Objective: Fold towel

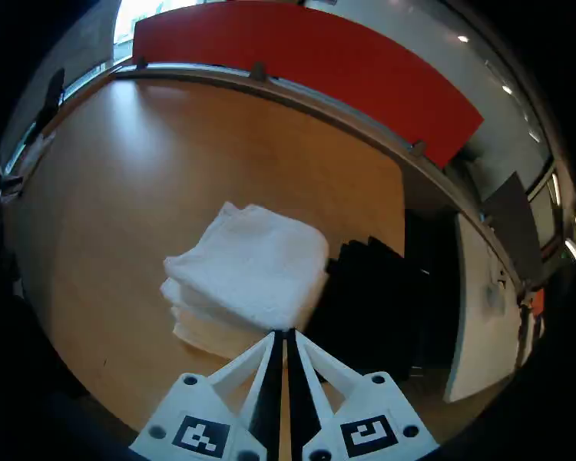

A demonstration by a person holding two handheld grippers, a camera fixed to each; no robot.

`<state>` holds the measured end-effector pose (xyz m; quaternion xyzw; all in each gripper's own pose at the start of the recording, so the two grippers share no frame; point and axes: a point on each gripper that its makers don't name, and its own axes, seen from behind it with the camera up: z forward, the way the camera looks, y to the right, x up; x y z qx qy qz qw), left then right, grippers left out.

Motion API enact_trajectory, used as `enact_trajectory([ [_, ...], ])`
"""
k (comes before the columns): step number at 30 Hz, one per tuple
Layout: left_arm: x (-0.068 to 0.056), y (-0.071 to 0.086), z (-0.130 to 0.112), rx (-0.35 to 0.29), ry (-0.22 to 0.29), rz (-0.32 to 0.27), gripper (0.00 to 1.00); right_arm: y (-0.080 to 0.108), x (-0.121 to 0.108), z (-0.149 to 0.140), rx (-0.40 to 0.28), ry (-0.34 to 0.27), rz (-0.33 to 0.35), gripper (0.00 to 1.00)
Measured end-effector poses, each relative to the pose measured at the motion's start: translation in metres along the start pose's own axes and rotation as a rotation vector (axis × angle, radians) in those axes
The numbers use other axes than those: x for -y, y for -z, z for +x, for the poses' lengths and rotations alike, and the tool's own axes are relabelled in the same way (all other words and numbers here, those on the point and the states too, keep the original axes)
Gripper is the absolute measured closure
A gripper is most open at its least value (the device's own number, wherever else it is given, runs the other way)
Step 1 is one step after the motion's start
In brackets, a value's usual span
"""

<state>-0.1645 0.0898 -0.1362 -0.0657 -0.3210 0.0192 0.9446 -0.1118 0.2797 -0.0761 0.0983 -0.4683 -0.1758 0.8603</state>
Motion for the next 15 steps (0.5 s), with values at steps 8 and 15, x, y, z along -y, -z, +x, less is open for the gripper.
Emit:
enact_trajectory([
  [8, 0.000, 0.002, -0.003, 0.004, -0.001, 0.005, 0.07, -0.010, 0.000, -0.022, 0.044, -0.016, -0.004, 0.97],
  [15, 0.001, 0.004, -0.005, 0.007, 0.001, 0.012, 0.07, -0.020, -0.001, -0.038, 0.075, -0.036, -0.011, 0.97],
])
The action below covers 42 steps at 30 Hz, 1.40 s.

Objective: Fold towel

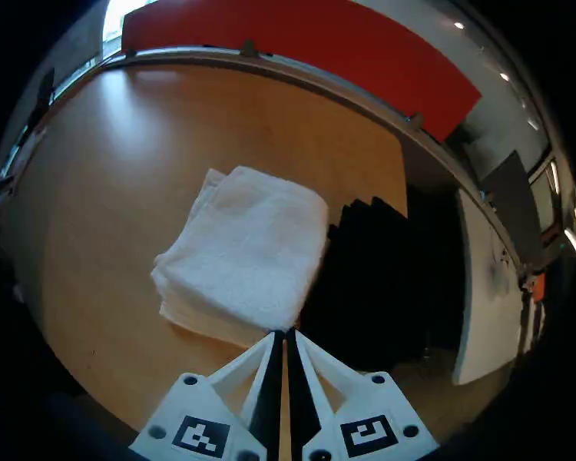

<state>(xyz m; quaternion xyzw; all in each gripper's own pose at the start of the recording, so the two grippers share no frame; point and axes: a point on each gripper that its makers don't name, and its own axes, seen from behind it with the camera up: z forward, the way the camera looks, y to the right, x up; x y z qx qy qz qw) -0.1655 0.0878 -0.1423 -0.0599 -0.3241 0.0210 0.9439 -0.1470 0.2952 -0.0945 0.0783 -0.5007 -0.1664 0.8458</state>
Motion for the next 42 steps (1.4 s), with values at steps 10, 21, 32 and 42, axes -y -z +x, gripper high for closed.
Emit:
enact_trajectory([
  [10, 0.001, 0.000, -0.003, 0.008, -0.001, 0.006, 0.07, -0.007, -0.003, -0.008, 0.017, -0.023, -0.006, 0.97],
  [21, 0.000, -0.002, -0.001, 0.009, -0.009, 0.001, 0.07, -0.011, 0.003, -0.010, 0.016, -0.027, -0.012, 0.81],
  [32, 0.001, -0.004, 0.002, 0.004, -0.009, -0.005, 0.07, -0.006, 0.013, -0.003, -0.013, -0.035, -0.008, 0.19],
  [42, 0.004, -0.004, 0.003, -0.005, -0.002, -0.007, 0.07, -0.002, 0.027, 0.009, -0.051, -0.085, -0.001, 0.00],
])
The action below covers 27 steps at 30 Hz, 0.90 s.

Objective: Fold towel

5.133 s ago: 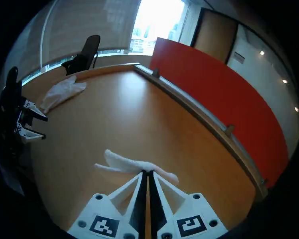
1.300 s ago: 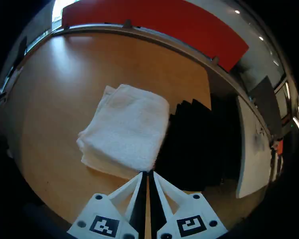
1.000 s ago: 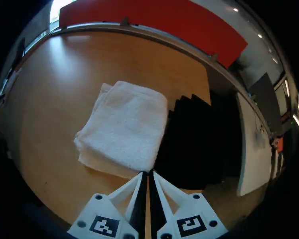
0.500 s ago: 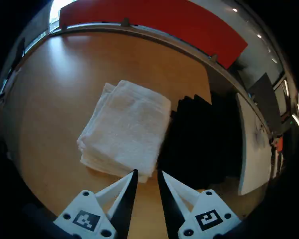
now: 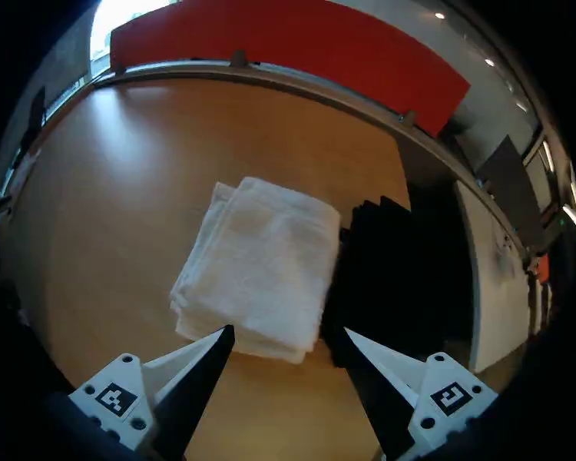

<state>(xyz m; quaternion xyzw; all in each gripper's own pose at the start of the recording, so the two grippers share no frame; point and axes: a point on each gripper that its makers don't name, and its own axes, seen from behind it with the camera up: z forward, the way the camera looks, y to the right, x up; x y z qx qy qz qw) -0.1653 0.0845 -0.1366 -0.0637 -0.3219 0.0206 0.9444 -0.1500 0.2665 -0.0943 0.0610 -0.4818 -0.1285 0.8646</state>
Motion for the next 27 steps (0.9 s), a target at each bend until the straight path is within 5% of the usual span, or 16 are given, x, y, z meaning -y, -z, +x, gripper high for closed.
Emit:
enact_trajectory([
  [6, 0.003, 0.001, -0.001, -0.003, 0.011, 0.007, 0.07, 0.001, 0.007, 0.005, -0.025, -0.072, 0.004, 0.00],
  [18, 0.007, 0.000, 0.004, -0.021, 0.039, 0.017, 0.07, 0.001, 0.019, 0.019, -0.094, -0.337, 0.021, 0.00],
  [27, 0.013, -0.004, 0.013, -0.042, 0.069, 0.025, 0.07, 0.004, 0.030, 0.023, -0.135, -0.359, 0.003, 0.00],
])
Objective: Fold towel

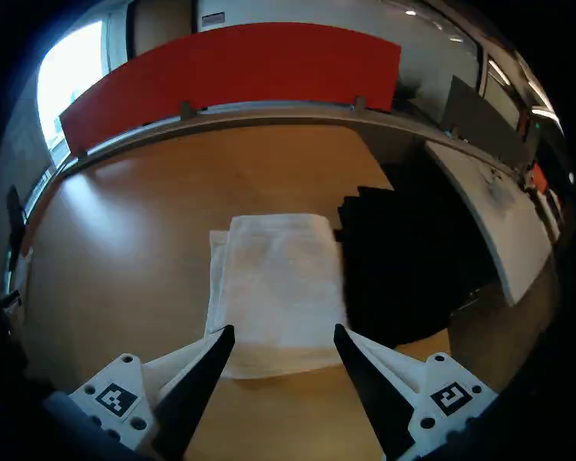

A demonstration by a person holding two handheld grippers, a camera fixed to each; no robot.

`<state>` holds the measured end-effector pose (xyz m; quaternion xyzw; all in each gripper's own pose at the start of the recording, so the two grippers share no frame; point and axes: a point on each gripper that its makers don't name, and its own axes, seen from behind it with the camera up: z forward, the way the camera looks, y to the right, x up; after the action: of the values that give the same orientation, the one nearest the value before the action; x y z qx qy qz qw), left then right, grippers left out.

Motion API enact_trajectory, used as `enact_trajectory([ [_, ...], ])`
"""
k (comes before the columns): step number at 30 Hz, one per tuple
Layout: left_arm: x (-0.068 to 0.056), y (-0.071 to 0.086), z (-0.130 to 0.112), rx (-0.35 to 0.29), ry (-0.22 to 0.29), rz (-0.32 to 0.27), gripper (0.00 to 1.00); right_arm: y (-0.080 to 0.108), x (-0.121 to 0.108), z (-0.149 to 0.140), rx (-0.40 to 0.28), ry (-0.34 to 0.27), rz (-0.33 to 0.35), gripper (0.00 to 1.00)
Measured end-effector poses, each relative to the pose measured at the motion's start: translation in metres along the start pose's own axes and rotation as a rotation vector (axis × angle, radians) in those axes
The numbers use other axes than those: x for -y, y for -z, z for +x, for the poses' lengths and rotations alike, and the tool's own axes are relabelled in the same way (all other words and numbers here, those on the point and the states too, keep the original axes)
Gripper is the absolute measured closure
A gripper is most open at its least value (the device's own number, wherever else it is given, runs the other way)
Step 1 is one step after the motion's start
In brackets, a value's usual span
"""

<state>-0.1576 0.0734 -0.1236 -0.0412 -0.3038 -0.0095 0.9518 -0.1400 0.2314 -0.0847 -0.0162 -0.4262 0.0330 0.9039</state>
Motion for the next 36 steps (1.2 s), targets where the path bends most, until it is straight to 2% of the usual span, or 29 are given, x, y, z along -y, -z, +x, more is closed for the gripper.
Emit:
enact_trajectory([
  [9, 0.013, -0.010, 0.024, -0.051, 0.007, 0.018, 0.07, 0.007, 0.018, 0.014, -0.090, -0.031, -0.003, 0.00],
  [21, 0.035, -0.020, 0.061, -0.125, 0.023, 0.053, 0.07, 0.028, 0.045, 0.055, -0.298, -0.068, -0.003, 0.00],
  [36, 0.054, -0.024, 0.111, -0.217, 0.028, 0.073, 0.07, 0.054, 0.096, 0.102, -0.508, -0.030, 0.027, 0.00],
])
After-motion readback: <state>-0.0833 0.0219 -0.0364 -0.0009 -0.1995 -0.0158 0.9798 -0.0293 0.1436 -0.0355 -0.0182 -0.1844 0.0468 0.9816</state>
